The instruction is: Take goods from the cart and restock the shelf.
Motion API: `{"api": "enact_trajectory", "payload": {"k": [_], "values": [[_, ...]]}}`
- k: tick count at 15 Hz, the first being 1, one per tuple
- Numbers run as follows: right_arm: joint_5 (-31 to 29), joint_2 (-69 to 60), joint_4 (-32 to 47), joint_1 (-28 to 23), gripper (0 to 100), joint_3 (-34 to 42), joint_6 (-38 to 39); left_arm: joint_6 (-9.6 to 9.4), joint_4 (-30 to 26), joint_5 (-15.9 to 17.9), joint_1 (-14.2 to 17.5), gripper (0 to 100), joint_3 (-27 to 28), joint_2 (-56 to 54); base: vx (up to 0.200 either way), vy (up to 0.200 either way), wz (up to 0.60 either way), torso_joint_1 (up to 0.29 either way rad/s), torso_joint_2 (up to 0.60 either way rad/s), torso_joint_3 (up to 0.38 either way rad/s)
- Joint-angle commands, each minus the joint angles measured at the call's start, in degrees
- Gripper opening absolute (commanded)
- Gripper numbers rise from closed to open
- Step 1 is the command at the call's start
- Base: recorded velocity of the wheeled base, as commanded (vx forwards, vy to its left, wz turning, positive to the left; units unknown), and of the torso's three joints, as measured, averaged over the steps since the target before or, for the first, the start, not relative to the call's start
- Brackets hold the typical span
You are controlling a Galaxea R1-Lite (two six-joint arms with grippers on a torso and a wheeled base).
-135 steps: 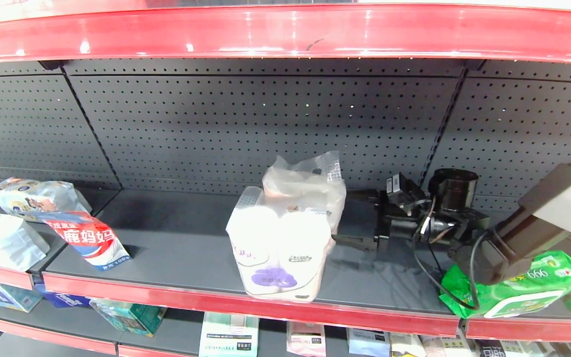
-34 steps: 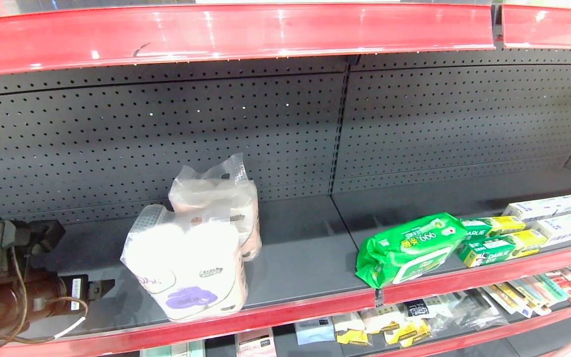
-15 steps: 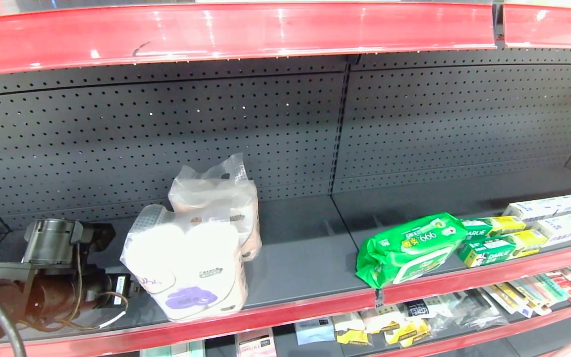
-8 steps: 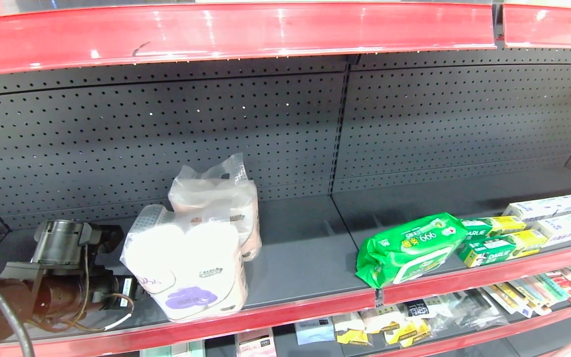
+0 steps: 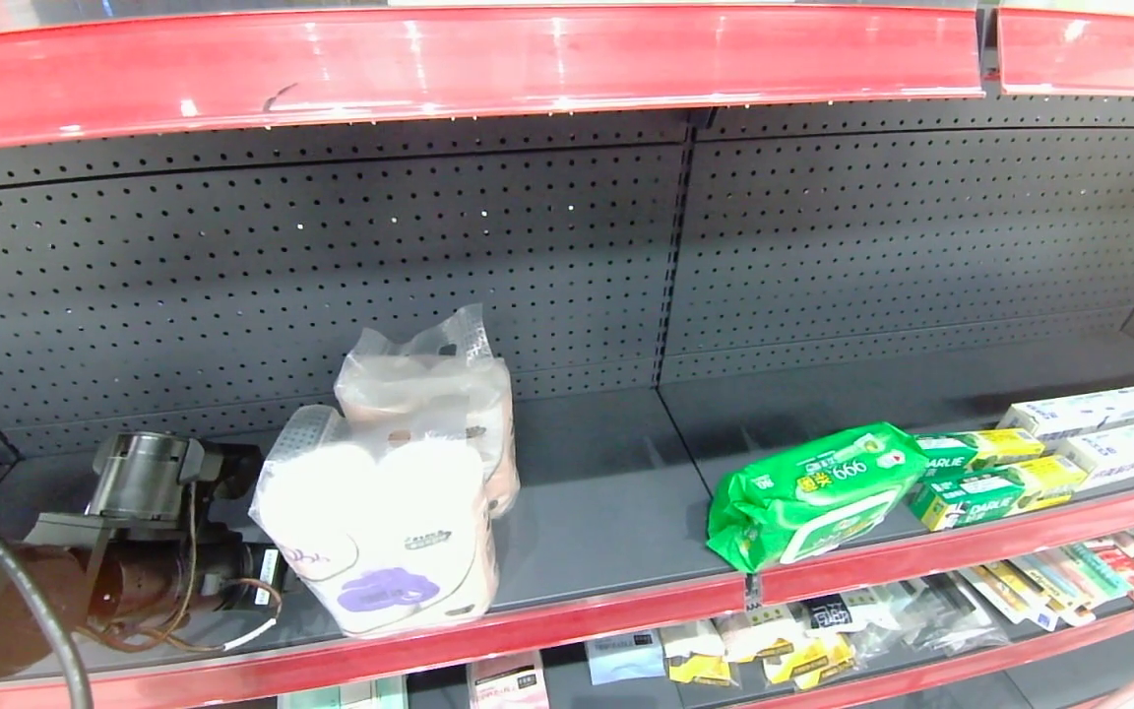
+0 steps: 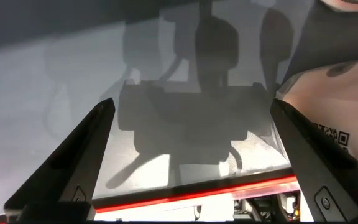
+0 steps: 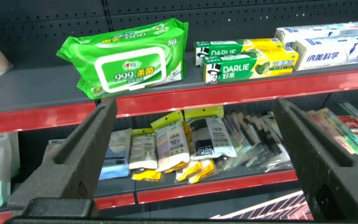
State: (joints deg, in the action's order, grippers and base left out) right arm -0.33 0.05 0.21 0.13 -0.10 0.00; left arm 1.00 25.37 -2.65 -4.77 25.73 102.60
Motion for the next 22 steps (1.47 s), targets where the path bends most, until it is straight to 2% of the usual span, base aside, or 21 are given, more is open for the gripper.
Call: {"api": "enact_trajectory", "payload": {"k": [1,22], "values": [[-0.02,0.04,0.06,-0.05,100,0.01,0.0,0.14,-0.06,0.45,-0.77,100,-0.07,0.24,0.0,0.0,0.0,0.0,0.0,0.0],[-0.02,0.13,-0.03,0.04,100,0.1,0.0,0.67,-0.06,0.62,-1.91,100,-0.25,0.59,0.0,0.0,0.0,0.0,0.0,0.0]]}}
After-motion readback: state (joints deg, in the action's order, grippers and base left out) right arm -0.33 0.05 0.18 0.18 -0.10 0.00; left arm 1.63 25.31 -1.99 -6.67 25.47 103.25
